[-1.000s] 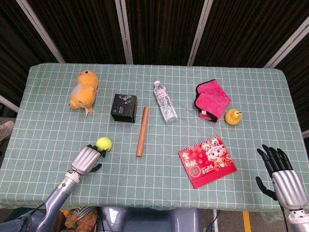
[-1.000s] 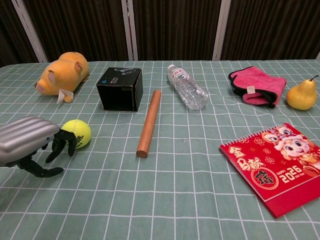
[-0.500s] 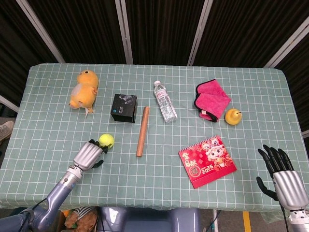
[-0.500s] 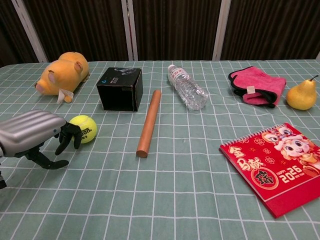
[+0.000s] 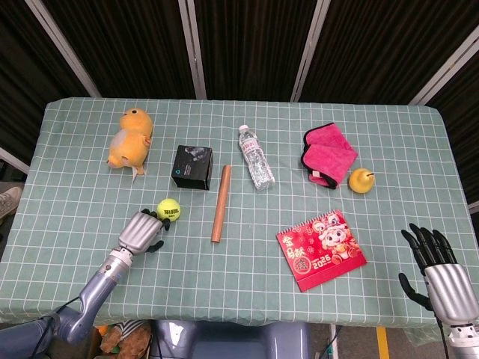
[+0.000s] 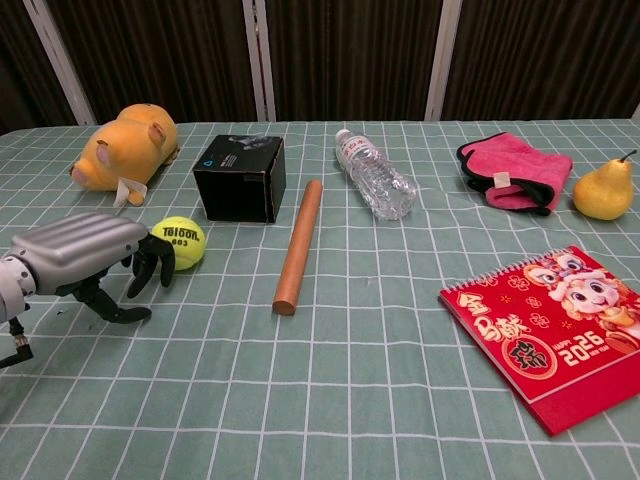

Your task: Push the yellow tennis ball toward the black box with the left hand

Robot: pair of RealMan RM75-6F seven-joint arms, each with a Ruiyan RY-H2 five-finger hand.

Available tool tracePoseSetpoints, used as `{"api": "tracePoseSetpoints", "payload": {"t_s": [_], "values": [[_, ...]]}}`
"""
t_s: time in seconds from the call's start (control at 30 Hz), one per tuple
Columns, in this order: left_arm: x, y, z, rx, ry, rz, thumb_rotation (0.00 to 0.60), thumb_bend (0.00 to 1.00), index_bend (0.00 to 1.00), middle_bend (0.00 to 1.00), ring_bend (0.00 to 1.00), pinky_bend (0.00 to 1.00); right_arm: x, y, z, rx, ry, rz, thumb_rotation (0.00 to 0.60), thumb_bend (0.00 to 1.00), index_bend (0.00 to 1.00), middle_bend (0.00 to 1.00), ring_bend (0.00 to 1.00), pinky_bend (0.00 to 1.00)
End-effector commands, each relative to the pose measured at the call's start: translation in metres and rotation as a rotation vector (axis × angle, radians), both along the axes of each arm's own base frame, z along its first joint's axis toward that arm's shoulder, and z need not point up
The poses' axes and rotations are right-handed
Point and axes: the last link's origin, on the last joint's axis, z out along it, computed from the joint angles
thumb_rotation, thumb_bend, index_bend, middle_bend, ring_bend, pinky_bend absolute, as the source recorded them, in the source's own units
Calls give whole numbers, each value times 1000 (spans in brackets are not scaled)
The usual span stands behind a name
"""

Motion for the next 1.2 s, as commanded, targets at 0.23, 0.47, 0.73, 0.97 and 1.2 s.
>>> {"api": "tracePoseSetpoints", "payload": {"t_s": [0.23, 0.47, 0.73, 0.97, 1.2], "values": [[6, 12, -2, 6, -24, 27, 600, 236, 424, 583, 378, 362, 0, 1, -2, 5, 3, -1, 600, 435, 0, 0, 0, 0], [11, 22, -4, 1, -39, 41, 600, 236, 423, 572, 372, 356, 2, 3, 0, 9, -2, 7, 600, 435, 0, 0, 0, 0], [10, 28, 2, 0, -45, 51, 600, 235, 429, 578, 371, 324, 1, 5, 2, -1, -4, 7, 600, 435, 0, 0, 0, 0], [13, 39, 1, -20, -32, 46, 600, 236, 427, 560, 358, 227, 2, 6, 0, 0, 5, 8, 600, 435, 0, 0, 0, 0], [15, 46, -2, -39, -15, 40, 600, 237, 431, 520, 313, 153, 2, 6, 2, -9, 3, 12, 600, 435, 0, 0, 0, 0]]}}
